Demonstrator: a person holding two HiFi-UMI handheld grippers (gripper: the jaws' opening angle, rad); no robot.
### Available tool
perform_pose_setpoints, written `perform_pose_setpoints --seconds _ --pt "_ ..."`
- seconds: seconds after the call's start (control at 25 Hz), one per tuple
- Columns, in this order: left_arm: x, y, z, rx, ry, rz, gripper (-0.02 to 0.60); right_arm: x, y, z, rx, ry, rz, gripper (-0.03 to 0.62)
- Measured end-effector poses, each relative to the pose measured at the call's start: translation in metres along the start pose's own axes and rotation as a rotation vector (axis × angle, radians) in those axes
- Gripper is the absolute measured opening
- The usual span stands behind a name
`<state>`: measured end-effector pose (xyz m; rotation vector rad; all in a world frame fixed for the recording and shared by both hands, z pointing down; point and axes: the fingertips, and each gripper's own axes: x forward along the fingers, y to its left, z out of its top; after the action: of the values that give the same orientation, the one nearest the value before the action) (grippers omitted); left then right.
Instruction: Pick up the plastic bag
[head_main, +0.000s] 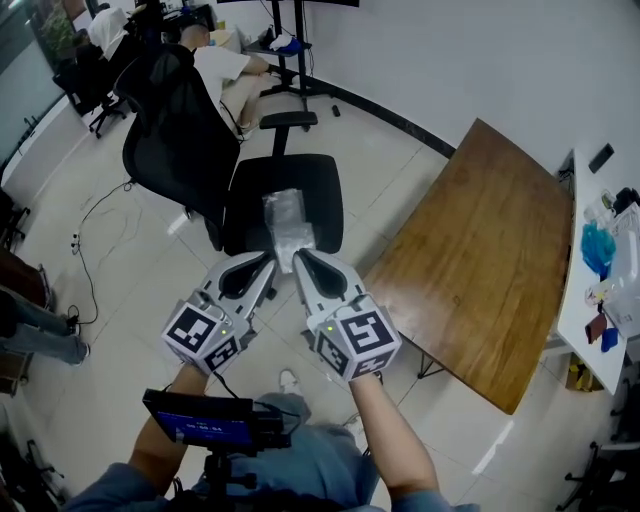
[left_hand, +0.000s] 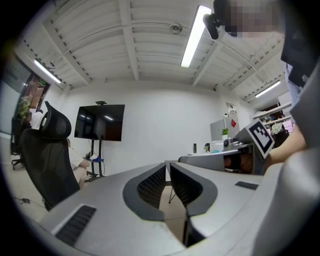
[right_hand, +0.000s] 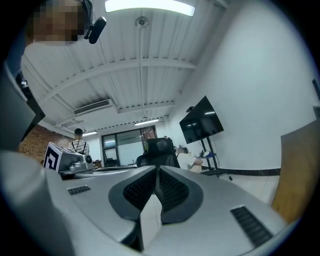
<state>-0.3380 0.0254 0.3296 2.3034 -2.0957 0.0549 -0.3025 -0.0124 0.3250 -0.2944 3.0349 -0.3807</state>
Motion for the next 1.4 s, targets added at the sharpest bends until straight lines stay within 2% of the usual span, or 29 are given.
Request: perform_pose_setpoints --seconds 0.44,0.52,0.64,0.92,1.0,1.08,1.32,1.4 --pt "0.037 0.039 -0.051 -0.050 0.026 -0.052 0.060 0.037 -0.043 -0.066 0.172 -0.023 -0.136 0.034" --pt "0.043 0.045 -0.064 -0.061 0.045 -0.066 0.060 0.043 -0.052 -0.082 0.205 -0.016 -0.159 0.076" --pt "0.051 0.052 -0.085 -0.059 0.072 -0.089 0.060 0.052 -0.065 -0.107 0.240 -0.005 -0.186 0.086" --pt "0.068 0.068 -0.138 -0.097 0.130 -0.109 0.060 0.060 -0.098 -0.176 0.377 -0.034 -0.282 0.086" --pt "0.072 0.075 -0.150 -0.110 0.140 -0.102 0.060 0.063 -0.105 -0.201 0.412 -0.012 -0.298 0.095" --pt "0.075 0.082 -0.162 -0.132 0.155 -0.095 0.060 0.065 -0.110 -0.227 0.449 0.017 -0.312 0.144" --pt "0.079 0.091 -0.195 -0.150 0.191 -0.105 0.060 0.055 -0.133 -0.290 0.555 0.047 -0.416 0.144" --pt "0.082 0.091 -0.208 -0.160 0.201 -0.110 0.060 0.053 -0.140 -0.309 0.585 0.061 -0.448 0.164"
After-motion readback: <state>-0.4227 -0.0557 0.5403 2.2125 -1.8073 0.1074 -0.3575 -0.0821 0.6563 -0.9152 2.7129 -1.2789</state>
